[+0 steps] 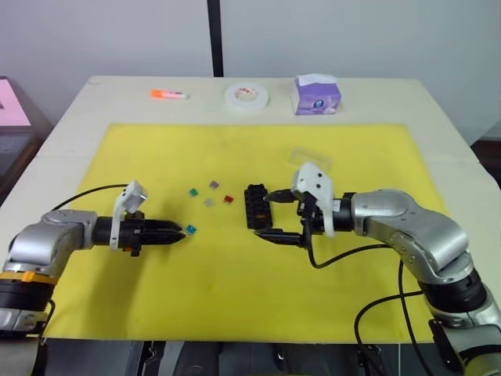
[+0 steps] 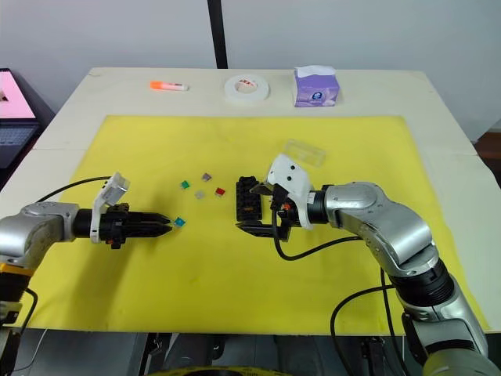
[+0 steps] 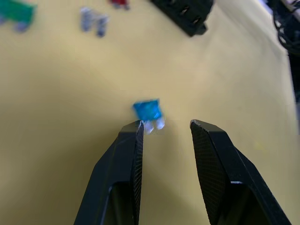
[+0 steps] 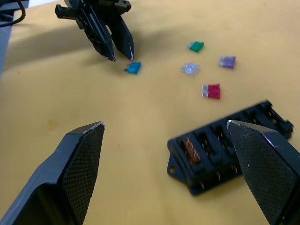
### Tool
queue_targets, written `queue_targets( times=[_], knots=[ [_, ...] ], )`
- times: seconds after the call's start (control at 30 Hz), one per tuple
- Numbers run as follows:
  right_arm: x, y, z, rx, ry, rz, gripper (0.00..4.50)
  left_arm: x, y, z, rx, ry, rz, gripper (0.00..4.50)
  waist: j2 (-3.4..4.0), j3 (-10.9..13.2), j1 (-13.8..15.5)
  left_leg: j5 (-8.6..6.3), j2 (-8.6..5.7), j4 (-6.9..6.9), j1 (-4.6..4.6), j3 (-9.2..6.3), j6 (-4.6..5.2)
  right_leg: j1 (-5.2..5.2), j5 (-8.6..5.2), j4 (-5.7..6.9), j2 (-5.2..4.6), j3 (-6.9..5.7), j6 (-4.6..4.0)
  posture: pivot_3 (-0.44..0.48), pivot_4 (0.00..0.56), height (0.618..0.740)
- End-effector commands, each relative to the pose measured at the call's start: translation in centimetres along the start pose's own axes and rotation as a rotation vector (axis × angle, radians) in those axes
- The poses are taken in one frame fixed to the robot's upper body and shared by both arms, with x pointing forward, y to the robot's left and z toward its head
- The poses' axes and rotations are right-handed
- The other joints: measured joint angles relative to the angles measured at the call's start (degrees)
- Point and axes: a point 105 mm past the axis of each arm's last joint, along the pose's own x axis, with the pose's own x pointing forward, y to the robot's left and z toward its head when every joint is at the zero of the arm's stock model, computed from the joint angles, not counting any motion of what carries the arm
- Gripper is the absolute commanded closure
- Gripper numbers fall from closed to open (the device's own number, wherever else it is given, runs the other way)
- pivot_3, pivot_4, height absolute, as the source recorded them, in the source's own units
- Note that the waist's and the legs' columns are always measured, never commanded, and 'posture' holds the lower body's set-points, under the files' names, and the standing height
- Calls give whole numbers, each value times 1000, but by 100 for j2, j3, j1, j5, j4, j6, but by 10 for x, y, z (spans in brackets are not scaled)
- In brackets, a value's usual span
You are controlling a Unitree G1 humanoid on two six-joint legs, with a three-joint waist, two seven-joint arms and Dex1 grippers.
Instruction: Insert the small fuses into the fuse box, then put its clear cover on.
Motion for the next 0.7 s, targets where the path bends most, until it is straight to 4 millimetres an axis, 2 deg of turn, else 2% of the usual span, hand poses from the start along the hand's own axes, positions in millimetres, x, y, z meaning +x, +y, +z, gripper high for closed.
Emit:
queue_targets(
  times=[0.03, 0.17, 0.37, 0.7],
  knots=[
    [-5, 4, 11, -38, -36, -7, 0, 4, -1, -2, 17, 19, -17, 2833, 0, 0, -12, 0, 6, 1, 4, 3, 0, 0, -1, 4, 5, 3, -11, 0, 150, 740],
    [-7, 3, 10, -34, -34, -24, 0, 8, 2, -10, -14, 45, -8, 2833, 0, 0, 7, 1, 26, 12, 7, 4, 1, 1, 4, 9, 27, 6, -29, 0, 150, 740],
    [-9, 4, 6, -28, -29, -30, 0, -6, 3, 6, -14, -14, 15, 2833, 0, 0, 5, 1, 36, 12, 8, 4, 1, 1, 6, 10, 41, 11, -29, 0, 150, 740],
    [-5, 4, 6, -33, -37, -16, 0, -20, 3, 11, -11, -31, 51, 2833, 0, 0, 10, 1, 39, 13, 11, 5, 1, -2, 5, 23, 45, 14, -30, 0, 150, 740]
  ],
)
